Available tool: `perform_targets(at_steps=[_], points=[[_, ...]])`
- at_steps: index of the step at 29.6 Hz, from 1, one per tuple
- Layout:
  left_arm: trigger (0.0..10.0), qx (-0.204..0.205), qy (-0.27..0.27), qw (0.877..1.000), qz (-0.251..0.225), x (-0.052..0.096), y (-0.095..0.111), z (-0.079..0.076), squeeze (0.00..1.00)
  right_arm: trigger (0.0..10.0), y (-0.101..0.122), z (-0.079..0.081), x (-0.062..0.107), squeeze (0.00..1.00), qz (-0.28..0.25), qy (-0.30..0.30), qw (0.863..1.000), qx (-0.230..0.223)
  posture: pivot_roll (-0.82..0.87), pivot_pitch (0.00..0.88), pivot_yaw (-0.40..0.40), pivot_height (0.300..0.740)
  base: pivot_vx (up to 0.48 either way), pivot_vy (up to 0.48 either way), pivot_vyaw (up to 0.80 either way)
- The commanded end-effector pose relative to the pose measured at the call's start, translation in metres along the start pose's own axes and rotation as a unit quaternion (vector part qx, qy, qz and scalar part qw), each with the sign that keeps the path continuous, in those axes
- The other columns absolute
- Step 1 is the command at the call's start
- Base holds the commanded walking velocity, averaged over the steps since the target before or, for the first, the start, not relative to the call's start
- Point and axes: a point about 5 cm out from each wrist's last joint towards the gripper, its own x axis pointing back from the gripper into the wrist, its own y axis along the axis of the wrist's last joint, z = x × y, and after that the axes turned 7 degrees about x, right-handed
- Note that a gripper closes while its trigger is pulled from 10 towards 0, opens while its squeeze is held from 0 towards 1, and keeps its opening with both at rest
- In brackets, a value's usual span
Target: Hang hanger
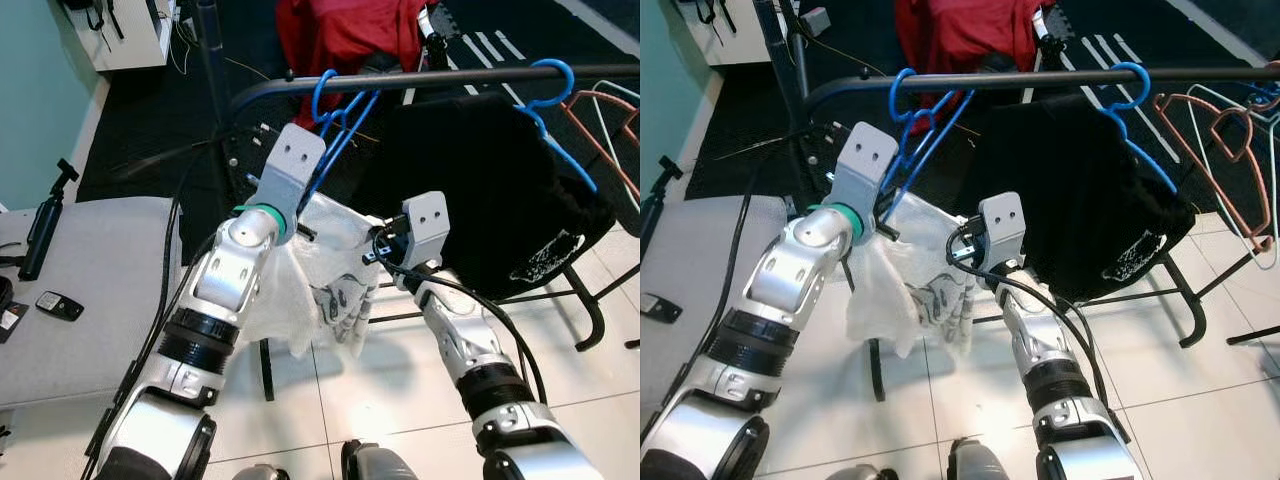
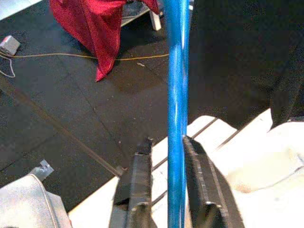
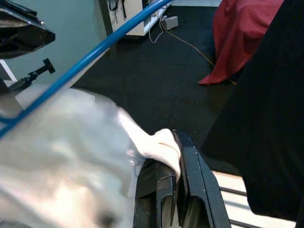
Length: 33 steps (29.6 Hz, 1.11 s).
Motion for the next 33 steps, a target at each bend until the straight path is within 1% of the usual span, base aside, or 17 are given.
perform_targets(at_steps=[1, 2, 4, 5, 7, 8, 10, 12, 14, 15, 17, 19, 21, 24, 25, 29, 33], points=[[10.0, 0.01, -0.009, 0.999, -0.038, 0.007, 0.006, 0.001, 1.0, 0.0, -0.007, 0.002, 0.005, 0.0, 0.005, -0.004, 1.0, -0.013, -0.07, 0.065, 0.068, 0.74, 0.0, 0.0, 0.0], [10.0, 0.023, -0.019, 0.997, -0.075, 0.015, 0.013, 0.002, 0.0, 0.0, -0.008, 0.001, 0.008, 0.0, 0.003, -0.006, 1.0, -0.014, -0.07, 0.065, 0.067, 0.74, 0.0, 0.0, 0.0], [10.0, 0.042, -0.048, 0.99, -0.129, 0.031, 0.024, 0.006, 0.0, 0.0, -0.01, 0.001, 0.014, 0.0, -0.001, -0.008, 1.0, -0.015, -0.07, 0.066, 0.065, 0.74, 0.0, 0.0, 0.0], [10.0, 0.042, -0.048, 0.99, -0.129, 0.031, 0.024, 0.006, 0.0, 0.0, -0.01, 0.001, 0.014, 0.0, -0.001, -0.008, 1.0, -0.015, -0.07, 0.066, 0.065, 0.74, 0.0, 0.0, 0.0], [10.0, 0.057, -0.076, 0.984, -0.154, 0.045, 0.028, 0.011, 0.0, 0.0, -0.018, 0.001, 0.025, 0.0, 0.005, -0.008, 1.0, -0.013, -0.06, 0.069, 0.065, 0.74, 0.0, 0.0, 0.0], [10.0, 0.057, -0.076, 0.984, -0.154, 0.045, 0.028, 0.011, 0.0, 0.0, -0.018, 0.001, 0.025, 0.0, 0.005, -0.008, 1.0, -0.013, -0.06, 0.069, 0.065, 0.74, 0.0, 0.0, 0.0], [10.0, 0.065, -0.086, 0.981, -0.16, 0.05, 0.029, 0.013, 0.0, 0.0, -0.025, 0.0, 0.033, 0.0, 0.014, -0.011, 1.0, -0.013, -0.06, 0.069, 0.064, 0.74, 0.0, 0.0, 0.0], [10.0, 0.065, -0.086, 0.981, -0.16, 0.05, 0.029, 0.013, 0.0, 0.0, -0.025, 0.0, 0.033, 0.0, 0.014, -0.011, 1.0, -0.013, -0.06, 0.069, 0.064, 0.74, 0.0, 0.0, 0.0], [10.0, 0.061, -0.087, 0.983, -0.151, 0.045, 0.025, 0.008, 0.0, 0.0, -0.03, -0.001, 0.041, 0.0, 0.019, -0.015, 1.0, -0.015, -0.07, 0.066, 0.063, 0.74, 0.0, 0.0, 0.0], [10.0, 0.061, -0.087, 0.983, -0.151, 0.045, 0.025, 0.008, 0.0, 0.0, -0.03, -0.001, 0.041, 0.0, 0.019, -0.015, 1.0, -0.015, -0.07, 0.066, 0.063, 0.74, 0.0, 0.0, 0.0], [10.0, 0.037, -0.079, 0.987, -0.137, 0.035, 0.02, 0.001, 0.0, 0.0, -0.026, -0.003, 0.046, 0.0, 0.008, -0.019, 1.0, -0.016, -0.08, 0.065, 0.063, 0.74, 0.0, 0.0, 0.0], [10.0, 0.037, -0.079, 0.987, -0.137, 0.035, 0.02, 0.001, 0.0, 0.0, -0.026, -0.003, 0.046, 0.0, 0.008, -0.019, 1.0, -0.016, -0.08, 0.065, 0.063, 0.74, 0.0, 0.0, 0.0], [10.0, 0.014, -0.052, 0.989, -0.135, 0.024, 0.022, 0.001, 0.0, 0.0, -0.019, -0.007, 0.049, 0.0, -0.005, -0.021, 1.0, -0.01, -0.09, 0.063, 0.064, 0.74, 0.0, 0.0, 0.0], [10.0, 0.009, -0.045, 0.989, -0.137, 0.021, 0.025, 0.002, 0.0, 0.0, -0.017, -0.009, 0.05, 0.0, -0.008, -0.022, 1.0, -0.007, -0.09, 0.063, 0.064, 0.74, 0.0, 0.0, 0.0], [10.0, -0.002, -0.039, 0.99, -0.136, 0.018, 0.027, 0.003, 1.0, 0.0, -0.015, -0.011, 0.051, 0.0, -0.011, -0.024, 1.0, -0.004, -0.09, 0.061, 0.069, 0.74, 0.0, 0.0, 0.0], [10.0, 0.009, -0.034, 0.991, -0.13, 0.011, 0.038, 0.004, 1.0, 0.0, -0.014, -0.012, 0.052, 0.0, -0.012, -0.031, 0.999, -0.004, -0.09, 0.061, 0.074, 0.74, 0.0, 0.0, 0.0], [10.0, 0.01, -0.031, 0.992, -0.125, 0.007, 0.039, 0.003, 1.0, 0.0, -0.013, -0.011, 0.052, 0.0, -0.012, -0.031, 0.999, -0.005, -0.09, 0.062, 0.075, 0.74, 0.0, 0.0, 0.0]])
